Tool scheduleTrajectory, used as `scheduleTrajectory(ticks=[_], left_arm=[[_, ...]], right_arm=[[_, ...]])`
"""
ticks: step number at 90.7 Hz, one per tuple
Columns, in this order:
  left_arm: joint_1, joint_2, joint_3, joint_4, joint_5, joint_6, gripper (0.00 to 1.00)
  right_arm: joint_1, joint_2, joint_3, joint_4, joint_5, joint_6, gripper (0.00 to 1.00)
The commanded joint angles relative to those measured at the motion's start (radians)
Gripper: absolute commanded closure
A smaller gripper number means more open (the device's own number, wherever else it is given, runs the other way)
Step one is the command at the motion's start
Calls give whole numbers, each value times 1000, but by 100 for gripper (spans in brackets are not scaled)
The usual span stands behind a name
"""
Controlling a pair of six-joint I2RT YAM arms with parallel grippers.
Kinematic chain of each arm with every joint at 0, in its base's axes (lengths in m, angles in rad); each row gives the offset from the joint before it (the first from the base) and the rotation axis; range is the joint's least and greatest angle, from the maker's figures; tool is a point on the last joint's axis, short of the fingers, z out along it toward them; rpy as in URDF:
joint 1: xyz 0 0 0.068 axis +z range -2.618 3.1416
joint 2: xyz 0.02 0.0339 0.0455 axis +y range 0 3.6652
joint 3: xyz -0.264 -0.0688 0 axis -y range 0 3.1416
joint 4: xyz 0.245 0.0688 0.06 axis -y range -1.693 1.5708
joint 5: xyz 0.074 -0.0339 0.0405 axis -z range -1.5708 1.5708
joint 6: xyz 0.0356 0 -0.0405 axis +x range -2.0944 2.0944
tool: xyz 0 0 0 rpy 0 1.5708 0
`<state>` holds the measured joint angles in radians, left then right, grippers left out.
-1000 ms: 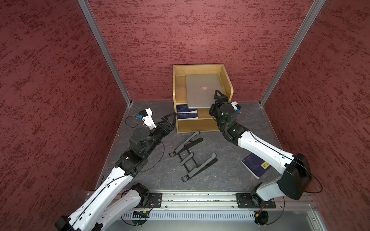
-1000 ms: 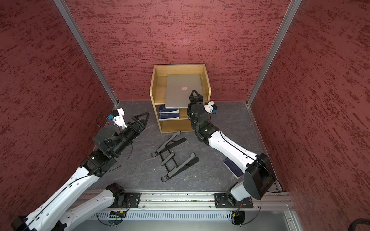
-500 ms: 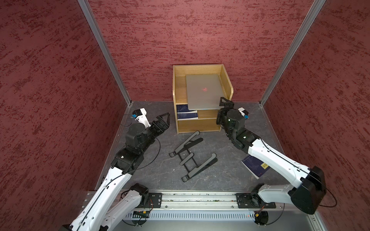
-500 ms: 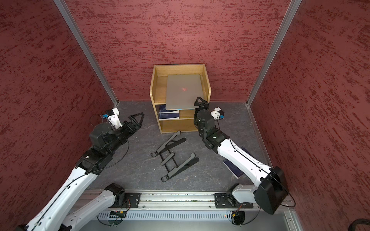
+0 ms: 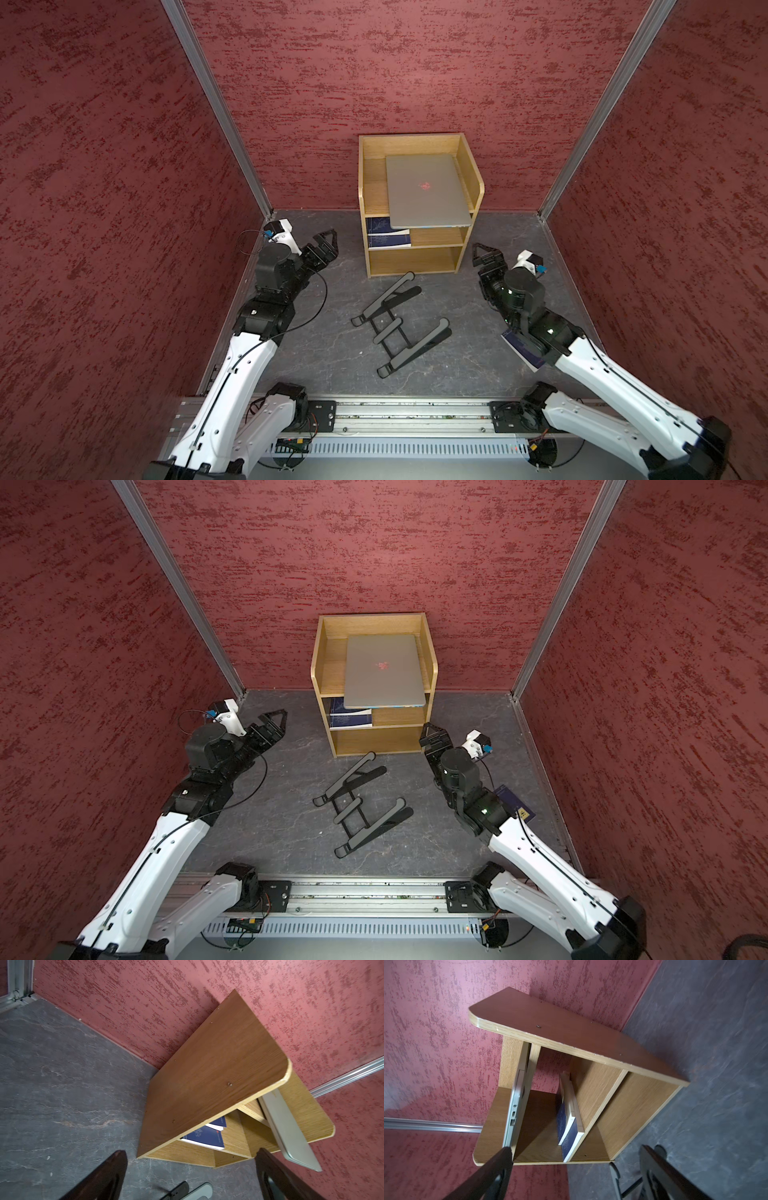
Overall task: Close the laptop lid and set it aside
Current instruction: Reset both arms
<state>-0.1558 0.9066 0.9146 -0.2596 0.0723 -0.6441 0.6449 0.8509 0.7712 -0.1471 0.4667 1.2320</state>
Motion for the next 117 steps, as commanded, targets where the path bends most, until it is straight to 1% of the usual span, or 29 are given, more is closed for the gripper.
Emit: scheduleTrajectory(ticks=[1, 5, 11, 18, 24, 29, 35, 39, 43, 51, 57, 63, 70, 76, 84, 87, 90, 96, 102, 108, 111, 117], left_arm=[[28, 52, 26, -11, -40, 91, 0], [31, 73, 31, -16, -83, 104, 0], [35, 98, 20, -7, -187, 108, 0], [36, 108, -22, 55, -279, 116, 0], [42, 109, -62, 100, -358, 113, 0], [52, 114, -91, 143, -407, 125, 0], [70, 137, -119, 195, -456, 139, 0], [87, 163, -131, 212, -487, 146, 0], [107, 187, -136, 228, -492, 162, 0], [142, 244, -139, 247, -491, 228, 0], [162, 282, -149, 277, -484, 282, 0], [174, 304, -193, 377, -476, 338, 0], [184, 320, -269, 515, -469, 394, 0], [200, 332, -327, 581, -432, 440, 0], [211, 369, -347, 619, -423, 470, 0], [212, 392, -344, 619, -417, 475, 0], [214, 417, -343, 624, -406, 481, 0], [214, 467, -353, 658, -372, 489, 0], [214, 522, -365, 722, -321, 504, 0], [213, 574, -365, 794, -321, 509, 0], [208, 580, -351, 765, -320, 512, 0], [195, 591, -360, 790, -250, 556, 0]], right_arm=[[-4, -66, 17, -159, 126, -283, 2], [-4, -93, 12, -170, 178, -360, 1], [-4, -118, -9, -148, 256, -511, 2], [-5, -126, -13, -116, 356, -732, 2], [-4, -114, -28, -39, 412, -964, 1], [-5, -84, -65, 79, 447, -1154, 2], [-10, -37, -137, 286, 434, -1362, 2], [-27, -1, -182, 417, 411, -1434, 2], [-60, 44, -194, 470, 374, -1440, 2], [-171, 143, -181, 491, 299, -1364, 2], [-262, 209, -175, 515, 214, -1331, 2], [-358, 285, -190, 590, 146, -1319, 2], [-438, 373, -211, 690, 94, -1275, 2], [-490, 432, -224, 730, 47, -1246, 2], [-518, 489, -249, 785, 18, -1228, 2], [-523, 503, -261, 824, 0, -1241, 2], [-527, 501, -257, 807, -27, -1241, 2], [-530, 505, -258, 813, -69, -1262, 2], [-533, 515, -256, 835, -79, -1269, 2], [-534, 491, -262, 798, -116, -1263, 2], [-536, 476, -279, 804, -151, -1265, 2], [-539, 457, -304, 816, -197, -1273, 2]])
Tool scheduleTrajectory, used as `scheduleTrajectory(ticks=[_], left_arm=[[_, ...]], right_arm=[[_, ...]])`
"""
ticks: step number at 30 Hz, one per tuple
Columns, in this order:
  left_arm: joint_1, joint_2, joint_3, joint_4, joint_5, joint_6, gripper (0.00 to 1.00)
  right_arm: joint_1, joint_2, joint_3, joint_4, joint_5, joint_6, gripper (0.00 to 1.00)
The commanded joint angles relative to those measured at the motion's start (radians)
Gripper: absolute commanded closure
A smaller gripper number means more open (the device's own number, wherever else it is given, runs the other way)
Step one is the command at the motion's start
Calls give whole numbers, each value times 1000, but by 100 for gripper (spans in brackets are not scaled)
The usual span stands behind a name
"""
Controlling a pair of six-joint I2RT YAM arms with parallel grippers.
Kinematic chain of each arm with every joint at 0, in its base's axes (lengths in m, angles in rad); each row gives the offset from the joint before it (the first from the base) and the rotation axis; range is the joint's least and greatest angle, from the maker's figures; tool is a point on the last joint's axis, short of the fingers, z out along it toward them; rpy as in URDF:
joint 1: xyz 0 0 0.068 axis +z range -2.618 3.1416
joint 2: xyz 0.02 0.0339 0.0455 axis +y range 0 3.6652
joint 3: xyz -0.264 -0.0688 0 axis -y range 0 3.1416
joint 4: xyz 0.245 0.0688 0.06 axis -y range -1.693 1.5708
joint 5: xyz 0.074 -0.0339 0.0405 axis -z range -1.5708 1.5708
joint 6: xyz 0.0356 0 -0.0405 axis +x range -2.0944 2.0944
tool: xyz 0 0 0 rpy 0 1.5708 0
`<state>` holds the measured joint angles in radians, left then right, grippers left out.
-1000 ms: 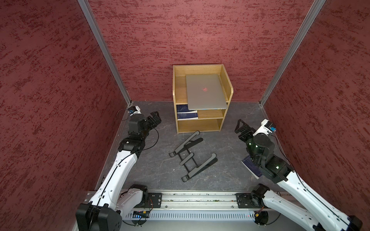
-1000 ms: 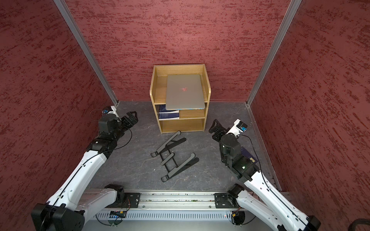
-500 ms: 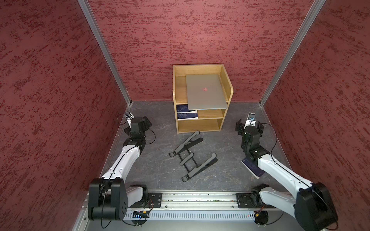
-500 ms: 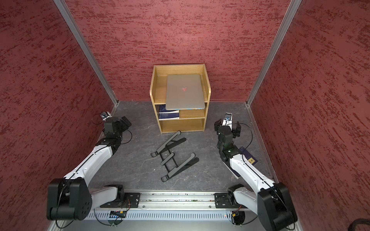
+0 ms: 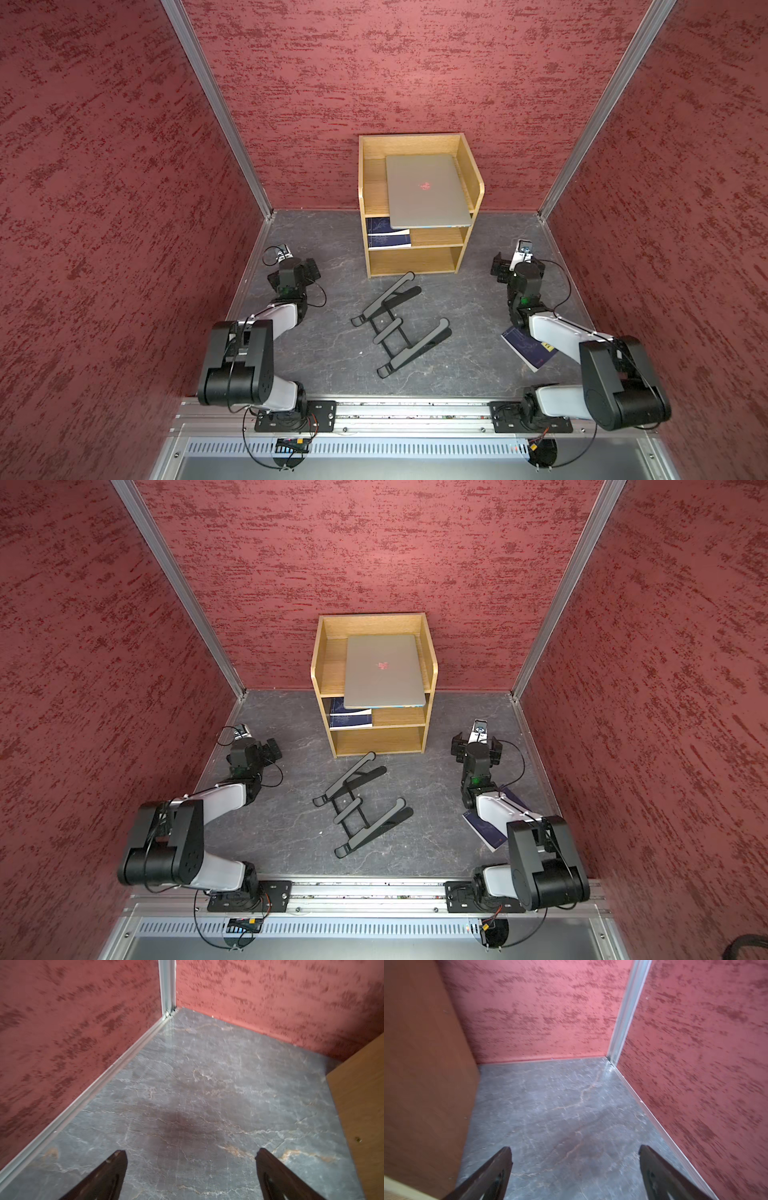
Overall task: Close the laptop lid and set it aside
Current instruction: Reset both arms
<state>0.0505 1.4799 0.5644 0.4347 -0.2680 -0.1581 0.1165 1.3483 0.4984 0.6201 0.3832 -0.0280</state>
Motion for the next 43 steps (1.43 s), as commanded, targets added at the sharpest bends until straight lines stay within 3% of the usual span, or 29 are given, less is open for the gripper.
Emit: scheduleTrajectory(ticks=[1, 4, 8, 12, 18, 43], left_arm=[[-13, 17, -16, 103, 103, 77, 0], [-23, 8, -90, 237, 165, 116, 0], [-22, 5, -130, 311, 187, 123, 0], [-14, 58, -210, 513, 253, 144, 0], [-23, 50, -193, 471, 224, 140, 0], [-35, 51, -198, 483, 202, 146, 0]], right_arm=[[-11, -43, -31, 44, -117, -12, 2], [-13, -26, -71, 42, -104, 13, 2], [-12, 44, -162, 254, -128, -3, 1], [-17, 140, -132, 300, -142, -1, 2], [-78, 191, -105, 269, -287, 21, 2], [-81, 192, -113, 287, -296, 21, 1]])
